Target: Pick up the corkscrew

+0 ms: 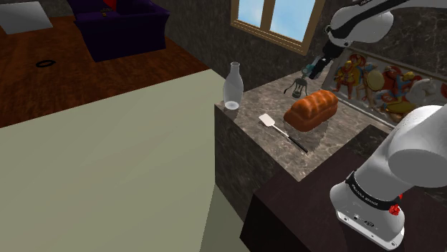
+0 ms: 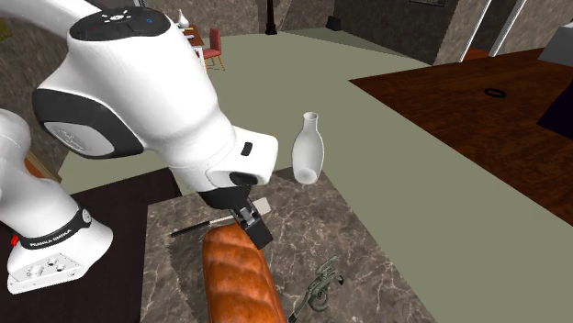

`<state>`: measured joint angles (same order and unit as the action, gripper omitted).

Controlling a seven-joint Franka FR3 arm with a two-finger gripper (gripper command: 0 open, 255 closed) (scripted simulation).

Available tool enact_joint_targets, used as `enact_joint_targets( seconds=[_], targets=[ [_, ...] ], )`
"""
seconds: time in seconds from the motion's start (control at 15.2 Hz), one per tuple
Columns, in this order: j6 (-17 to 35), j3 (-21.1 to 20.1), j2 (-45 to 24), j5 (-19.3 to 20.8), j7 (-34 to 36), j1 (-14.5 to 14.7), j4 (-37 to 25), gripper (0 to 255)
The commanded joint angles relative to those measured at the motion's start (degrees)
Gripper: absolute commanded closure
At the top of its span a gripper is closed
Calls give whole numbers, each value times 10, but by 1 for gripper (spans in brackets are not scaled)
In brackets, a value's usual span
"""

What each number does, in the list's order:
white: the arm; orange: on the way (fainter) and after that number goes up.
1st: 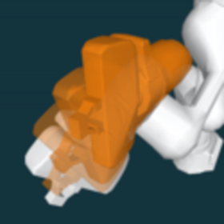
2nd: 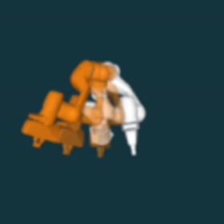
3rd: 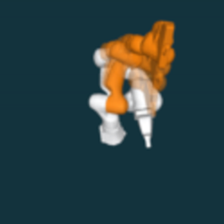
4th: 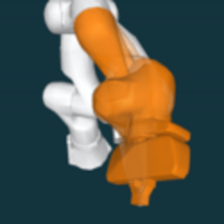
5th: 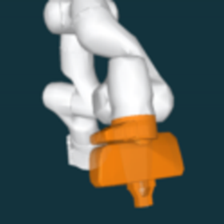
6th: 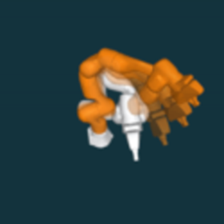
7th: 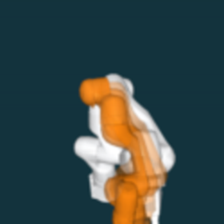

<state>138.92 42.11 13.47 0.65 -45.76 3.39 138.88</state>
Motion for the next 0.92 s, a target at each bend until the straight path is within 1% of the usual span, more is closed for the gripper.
enact_joint_targets(
  seconds=[0.0,0.13,0.2,0.26,0.33,0.46,0.66,0.73,0.86],
  targets=[
    [20,37,-53,-68,-62,26,-28,0],
    [32,68,-118,-162,-142,47,-58,0],
    [32,77,-153,-216,-186,49,-75,0],
    [28,79,-189,-270,-229,45,-95,0],
    [21,70,-223,-318,-266,29,-115,0],
    [7,44,-284,-396,-327,-11,-157,0],
    [-15,2,-362,-478,-387,-74,-224,0],
    [-15,0,-363,-479,-388,-77,-226,0],
    [-8,-9,-374,-494,-400,-83,-225,0]
  ],
)
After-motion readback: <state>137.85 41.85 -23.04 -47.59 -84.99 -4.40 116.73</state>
